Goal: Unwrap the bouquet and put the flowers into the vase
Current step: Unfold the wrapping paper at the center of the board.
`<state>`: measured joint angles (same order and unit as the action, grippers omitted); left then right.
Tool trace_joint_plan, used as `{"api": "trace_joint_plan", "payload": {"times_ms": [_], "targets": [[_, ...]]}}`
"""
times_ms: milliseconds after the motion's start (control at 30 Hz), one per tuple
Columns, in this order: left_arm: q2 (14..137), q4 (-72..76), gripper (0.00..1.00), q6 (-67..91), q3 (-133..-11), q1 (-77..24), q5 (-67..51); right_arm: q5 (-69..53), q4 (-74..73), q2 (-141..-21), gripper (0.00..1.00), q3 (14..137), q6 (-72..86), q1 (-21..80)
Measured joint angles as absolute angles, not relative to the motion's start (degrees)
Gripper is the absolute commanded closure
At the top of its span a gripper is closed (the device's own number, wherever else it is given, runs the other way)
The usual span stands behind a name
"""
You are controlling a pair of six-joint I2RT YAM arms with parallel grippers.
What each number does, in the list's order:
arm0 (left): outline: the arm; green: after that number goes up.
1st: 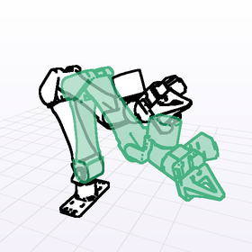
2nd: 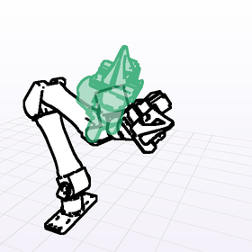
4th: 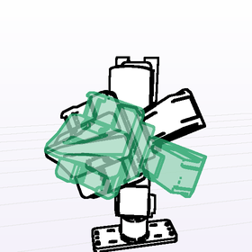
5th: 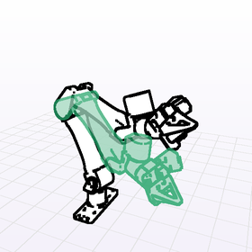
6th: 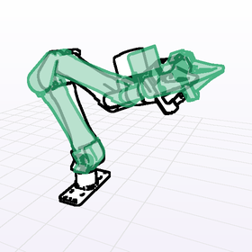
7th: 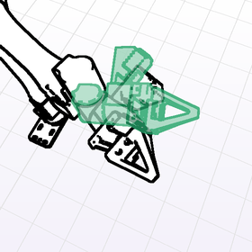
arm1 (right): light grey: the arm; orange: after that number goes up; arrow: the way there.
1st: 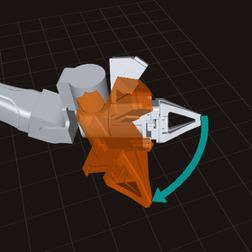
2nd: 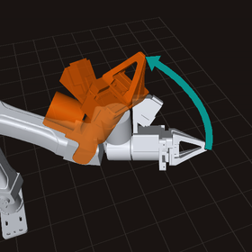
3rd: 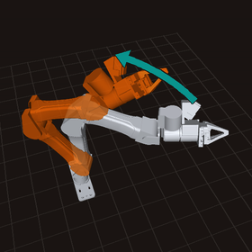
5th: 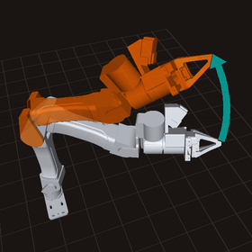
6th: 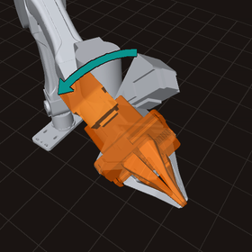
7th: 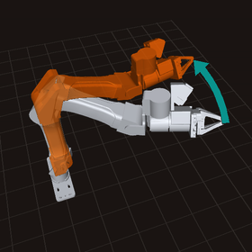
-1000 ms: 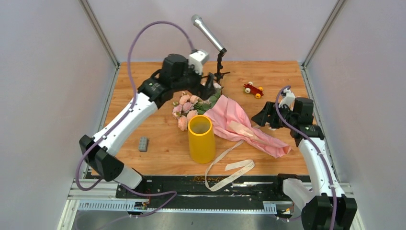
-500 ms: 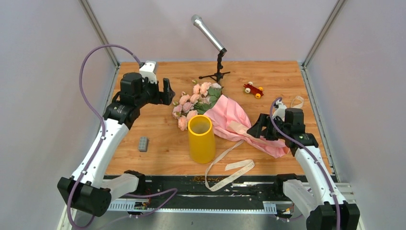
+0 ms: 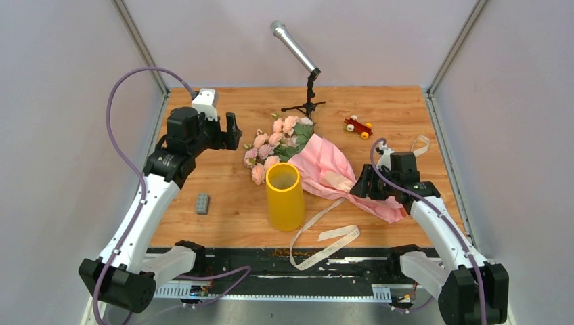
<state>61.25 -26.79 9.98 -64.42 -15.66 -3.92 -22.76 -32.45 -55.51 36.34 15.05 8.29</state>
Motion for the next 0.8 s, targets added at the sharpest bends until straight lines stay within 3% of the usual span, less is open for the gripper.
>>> {"api": "trace_joint_plan", "payload": {"times_ms": [133, 167, 800], "targets": [[60.7, -26.3, 0.0, 10.0, -64.4, -15.6, -3.8, -22.1, -32.8, -57.0, 0.98, 36.4, 15.3, 9.6], [60.8, -26.3, 0.0, 10.0, -64.4, -15.5, -3.9, -22.0, -33.1, -57.0, 1.0, 36.4, 15.4, 9.7], [63.1, -25.4, 0.0, 10.2, -64.2, -15.2, -6.8, -5.0, -34.3, -59.5, 1.0, 50.9, 16.0, 9.7]]}}
